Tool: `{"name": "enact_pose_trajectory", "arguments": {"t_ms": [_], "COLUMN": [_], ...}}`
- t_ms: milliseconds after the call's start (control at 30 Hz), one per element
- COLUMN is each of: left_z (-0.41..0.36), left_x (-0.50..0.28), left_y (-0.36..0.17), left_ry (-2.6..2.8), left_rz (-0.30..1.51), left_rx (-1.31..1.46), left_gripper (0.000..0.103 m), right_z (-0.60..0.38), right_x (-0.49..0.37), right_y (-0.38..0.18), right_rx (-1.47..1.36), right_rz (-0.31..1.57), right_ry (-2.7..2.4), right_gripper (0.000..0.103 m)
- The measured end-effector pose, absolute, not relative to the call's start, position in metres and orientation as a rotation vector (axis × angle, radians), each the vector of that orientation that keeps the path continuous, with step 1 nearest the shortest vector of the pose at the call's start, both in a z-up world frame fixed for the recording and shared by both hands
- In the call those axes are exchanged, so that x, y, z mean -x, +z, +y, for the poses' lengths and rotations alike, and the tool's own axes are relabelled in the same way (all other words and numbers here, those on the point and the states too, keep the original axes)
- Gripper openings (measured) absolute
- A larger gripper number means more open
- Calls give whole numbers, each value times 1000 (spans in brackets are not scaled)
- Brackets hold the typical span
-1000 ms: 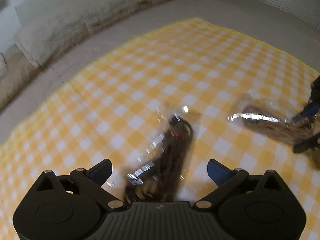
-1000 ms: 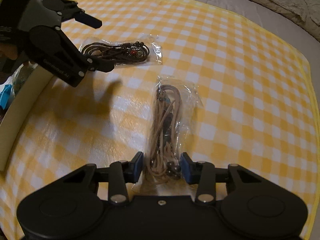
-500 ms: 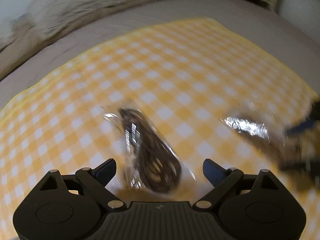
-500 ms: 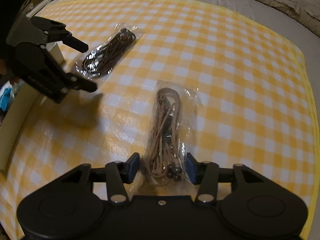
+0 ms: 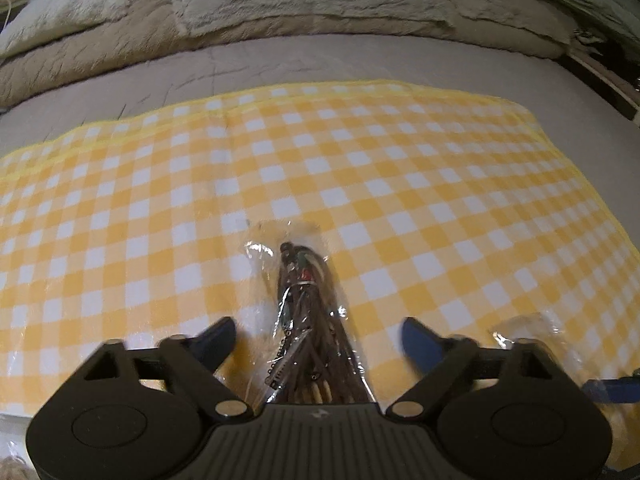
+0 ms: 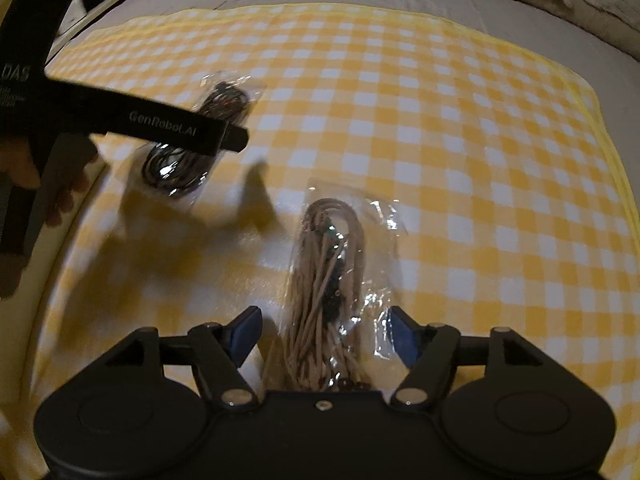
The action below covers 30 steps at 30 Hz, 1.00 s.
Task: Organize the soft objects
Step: 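Carry the dark cable bag to the box with the left gripper while the right carries the tan bag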
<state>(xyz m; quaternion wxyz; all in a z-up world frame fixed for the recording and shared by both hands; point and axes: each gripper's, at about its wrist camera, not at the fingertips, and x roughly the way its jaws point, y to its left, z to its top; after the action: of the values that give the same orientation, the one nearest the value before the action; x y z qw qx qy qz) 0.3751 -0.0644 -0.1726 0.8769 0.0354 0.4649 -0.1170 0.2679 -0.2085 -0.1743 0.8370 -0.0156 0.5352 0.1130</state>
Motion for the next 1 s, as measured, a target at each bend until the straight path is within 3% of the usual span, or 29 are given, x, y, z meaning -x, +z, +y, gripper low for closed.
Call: {"name": "enact_pose_trajectory", "arguments": {"t_ms": [100, 167, 267, 433, 1000], "left_z": [-65, -65, -62, -60, -54], "left_x": [-374, -373, -371, -363, -305], "left_y": [-177, -175, -173, -166, -99], "left_ry": [-235, -241, -251, -259, -304], "left_rz": [970, 965, 965, 969, 878], "left_rx": [-85, -93, -88, -83, -47], "left_gripper": [70, 58, 53, 42, 41], "right_z": [-208, -206, -200, -196, -211], "right_x": [-272, -274, -276, -279, -253], "right_y": [-177, -179, -182, -182, -127], "right_rx": [12, 32, 72, 77, -1], "right_rz": [1126, 1122, 1114, 1117, 1013], "right_ry": [217, 213, 228, 242, 172], "right_gripper": [67, 64, 58, 35, 31]}}
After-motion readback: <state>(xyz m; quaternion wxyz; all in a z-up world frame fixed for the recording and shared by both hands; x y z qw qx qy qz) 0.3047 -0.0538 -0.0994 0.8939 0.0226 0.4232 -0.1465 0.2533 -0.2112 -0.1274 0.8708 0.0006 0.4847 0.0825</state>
